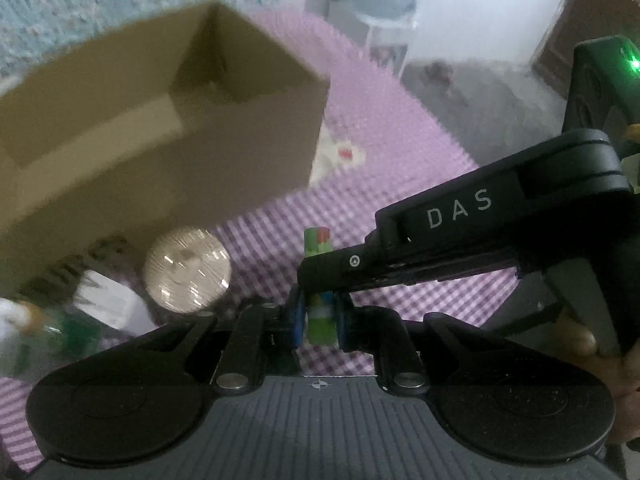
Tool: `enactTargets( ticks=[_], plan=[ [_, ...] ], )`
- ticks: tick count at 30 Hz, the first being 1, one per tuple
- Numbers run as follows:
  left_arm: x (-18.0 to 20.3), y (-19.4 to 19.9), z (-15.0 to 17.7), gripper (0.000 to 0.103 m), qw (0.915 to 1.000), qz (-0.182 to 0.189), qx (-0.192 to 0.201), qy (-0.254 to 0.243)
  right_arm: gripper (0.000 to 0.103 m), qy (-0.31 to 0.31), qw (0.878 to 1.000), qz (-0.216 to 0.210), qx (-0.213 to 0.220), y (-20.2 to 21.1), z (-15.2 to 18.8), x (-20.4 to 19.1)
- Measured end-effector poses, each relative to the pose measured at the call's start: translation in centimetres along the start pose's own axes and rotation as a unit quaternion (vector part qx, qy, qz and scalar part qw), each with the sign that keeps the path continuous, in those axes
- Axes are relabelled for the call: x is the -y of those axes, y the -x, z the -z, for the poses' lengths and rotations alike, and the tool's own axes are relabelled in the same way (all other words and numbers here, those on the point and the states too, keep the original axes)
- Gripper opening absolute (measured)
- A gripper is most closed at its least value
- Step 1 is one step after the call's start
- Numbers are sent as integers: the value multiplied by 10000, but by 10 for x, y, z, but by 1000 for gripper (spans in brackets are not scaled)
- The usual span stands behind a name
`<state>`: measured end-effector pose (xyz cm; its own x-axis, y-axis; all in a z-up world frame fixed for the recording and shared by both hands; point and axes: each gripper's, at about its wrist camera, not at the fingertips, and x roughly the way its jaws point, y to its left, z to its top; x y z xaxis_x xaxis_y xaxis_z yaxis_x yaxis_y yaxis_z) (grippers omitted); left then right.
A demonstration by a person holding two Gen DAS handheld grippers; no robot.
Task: Organize rigid objects
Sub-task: 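Carry the green glue stick into the box and open the right gripper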
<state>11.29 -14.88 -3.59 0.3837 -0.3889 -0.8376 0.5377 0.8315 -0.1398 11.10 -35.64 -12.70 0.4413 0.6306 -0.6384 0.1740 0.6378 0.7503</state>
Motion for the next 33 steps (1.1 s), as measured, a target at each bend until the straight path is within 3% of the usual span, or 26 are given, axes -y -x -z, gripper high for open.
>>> enactTargets(
  ticks=[4,8,12,16,20,23,28,33],
  plan=[
    [-15,51,-12,14,9981,-184,583,92,20,603,9976,-142,314,22,-3,-54],
    [-51,90,-34,14,9938,-499,947,315,20,1254,9905,-426,377,19,-26,-117],
    [-104,98,-64,14,9901,-755,854,816,19,1633,9844,-655,38,-20,-66,-177],
    [-160,75,-86,14,9850,-986,446,1346,19,1602,9837,-622,-531,-84,-113,-214],
    [-203,44,-94,15,9774,-1158,112,1763,17,1415,9839,-369,-1024,-152,-145,-230],
    [-217,37,-88,17,9740,-1218,-35,1909,17,1285,9847,-232,-1158,-192,-157,-228],
    [-219,46,-76,24,9723,-1243,71,1978,17,1119,9856,-158,-1260,-236,-158,-221],
    [-222,72,-62,40,9688,-1122,449,2163,17,1095,9848,-219,-1333,-249,-157,-223]
  ],
)
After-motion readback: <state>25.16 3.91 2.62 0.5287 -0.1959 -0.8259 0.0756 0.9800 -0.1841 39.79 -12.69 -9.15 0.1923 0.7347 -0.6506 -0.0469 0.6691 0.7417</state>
